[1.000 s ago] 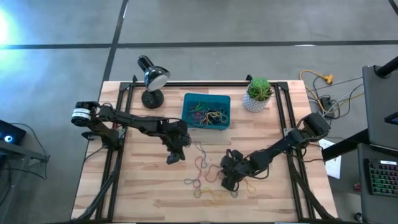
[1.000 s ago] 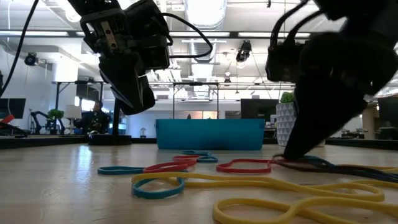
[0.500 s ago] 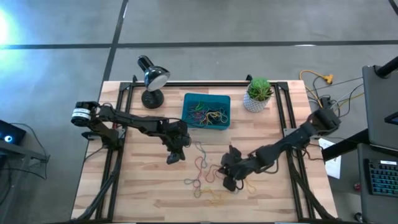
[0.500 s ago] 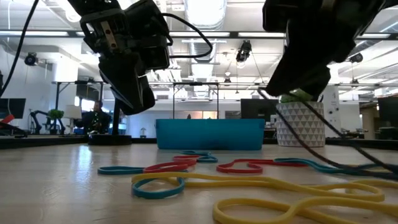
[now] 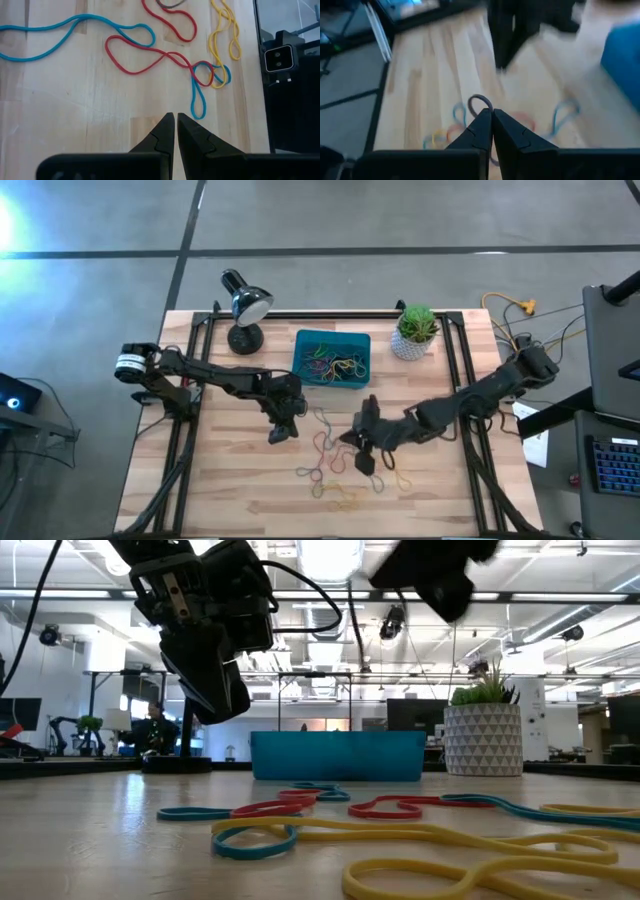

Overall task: Pick and place rubber bands into bin
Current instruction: Put the purple rubber band into the blue bin

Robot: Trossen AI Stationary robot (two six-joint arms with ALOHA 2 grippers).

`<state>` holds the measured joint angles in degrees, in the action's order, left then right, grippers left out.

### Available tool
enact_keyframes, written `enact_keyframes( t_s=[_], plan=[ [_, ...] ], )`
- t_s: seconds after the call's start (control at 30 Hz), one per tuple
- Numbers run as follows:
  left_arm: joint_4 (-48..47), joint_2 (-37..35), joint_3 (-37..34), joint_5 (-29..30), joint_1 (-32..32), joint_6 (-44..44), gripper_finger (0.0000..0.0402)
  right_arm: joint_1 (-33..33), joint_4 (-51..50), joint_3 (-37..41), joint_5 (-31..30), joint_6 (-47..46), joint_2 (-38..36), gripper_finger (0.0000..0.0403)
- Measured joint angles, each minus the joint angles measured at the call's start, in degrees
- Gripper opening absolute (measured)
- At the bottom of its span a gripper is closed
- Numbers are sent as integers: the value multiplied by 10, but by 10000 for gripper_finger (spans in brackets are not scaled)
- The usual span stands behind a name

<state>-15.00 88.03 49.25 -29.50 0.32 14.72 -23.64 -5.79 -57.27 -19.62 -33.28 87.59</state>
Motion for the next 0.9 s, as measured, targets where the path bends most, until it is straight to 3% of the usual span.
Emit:
enact_keyframes(
  t_s=[0.23, 0.4, 0.9],
  plan=[
    [2, 0, 0, 0, -3, 14, 5, 36, -2, -65, -1, 129, -24, 8],
    [15, 0, 0, 0, -7, 15, 5, 79, -52, -104, -40, 203, -24, 8],
    [17, 0, 0, 16, -20, 16, 5, 254, -125, -99, -44, 235, -23, 8]
  ],
)
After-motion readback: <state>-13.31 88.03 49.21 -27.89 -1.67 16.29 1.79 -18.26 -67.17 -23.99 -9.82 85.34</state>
